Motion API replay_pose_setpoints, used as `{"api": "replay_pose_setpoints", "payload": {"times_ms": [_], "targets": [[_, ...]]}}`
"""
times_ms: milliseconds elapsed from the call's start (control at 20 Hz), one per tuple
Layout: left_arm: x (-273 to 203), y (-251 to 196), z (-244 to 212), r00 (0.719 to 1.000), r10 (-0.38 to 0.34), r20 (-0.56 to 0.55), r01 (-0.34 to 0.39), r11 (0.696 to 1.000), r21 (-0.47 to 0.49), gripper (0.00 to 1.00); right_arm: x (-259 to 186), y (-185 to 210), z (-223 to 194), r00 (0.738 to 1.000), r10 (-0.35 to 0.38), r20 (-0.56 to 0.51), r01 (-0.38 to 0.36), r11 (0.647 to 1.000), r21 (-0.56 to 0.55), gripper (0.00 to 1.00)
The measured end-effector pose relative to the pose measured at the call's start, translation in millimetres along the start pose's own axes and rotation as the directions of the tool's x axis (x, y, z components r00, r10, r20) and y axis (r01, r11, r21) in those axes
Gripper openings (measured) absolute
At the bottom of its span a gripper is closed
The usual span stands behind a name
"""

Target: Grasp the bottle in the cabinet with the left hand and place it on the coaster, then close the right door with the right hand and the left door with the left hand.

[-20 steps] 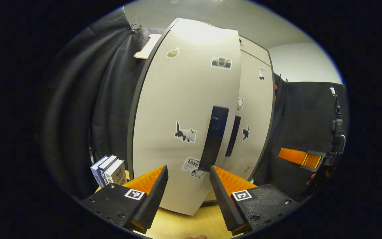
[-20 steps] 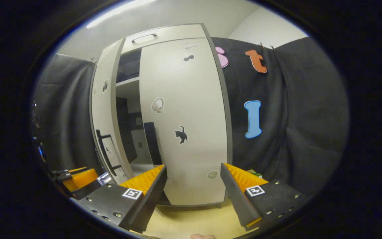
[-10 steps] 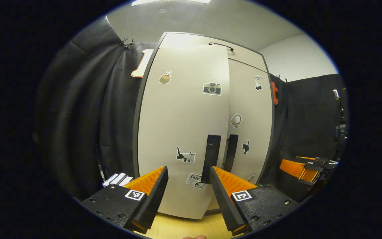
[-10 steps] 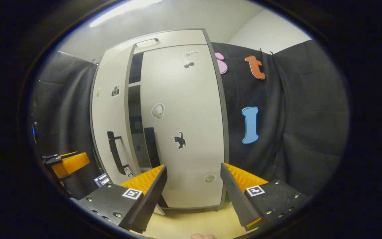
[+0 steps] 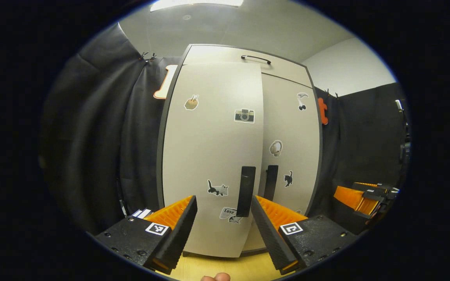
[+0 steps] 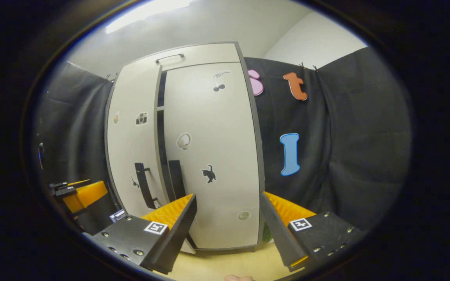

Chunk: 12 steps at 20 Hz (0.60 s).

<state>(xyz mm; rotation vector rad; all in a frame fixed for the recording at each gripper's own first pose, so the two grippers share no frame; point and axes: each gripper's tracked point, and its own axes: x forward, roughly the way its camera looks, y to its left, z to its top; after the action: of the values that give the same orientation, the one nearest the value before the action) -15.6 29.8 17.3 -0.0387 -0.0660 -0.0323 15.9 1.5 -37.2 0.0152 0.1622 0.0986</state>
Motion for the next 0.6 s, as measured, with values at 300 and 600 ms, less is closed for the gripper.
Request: {"api": "replay_pose_setpoints", "payload": {"times_ms": [300, 600], "targets": [[2.5, 3.2, 1.2, 1.0, -0.011, 0.007, 0.011, 1.0, 0.014, 0.88, -4.2, -3.8, 10.9, 0.998, -0.049, 0.027, 0.048, 0.998, 0.026, 0.98], [15.6, -0.7, -5.9, 0.996, -0.088, -0.024, 0.087, 0.995, -0.041, 0.88, -21.1, -3.2, 21.5, 0.993, -0.105, 0.053, 0.103, 0.994, 0.045, 0.98]]}}
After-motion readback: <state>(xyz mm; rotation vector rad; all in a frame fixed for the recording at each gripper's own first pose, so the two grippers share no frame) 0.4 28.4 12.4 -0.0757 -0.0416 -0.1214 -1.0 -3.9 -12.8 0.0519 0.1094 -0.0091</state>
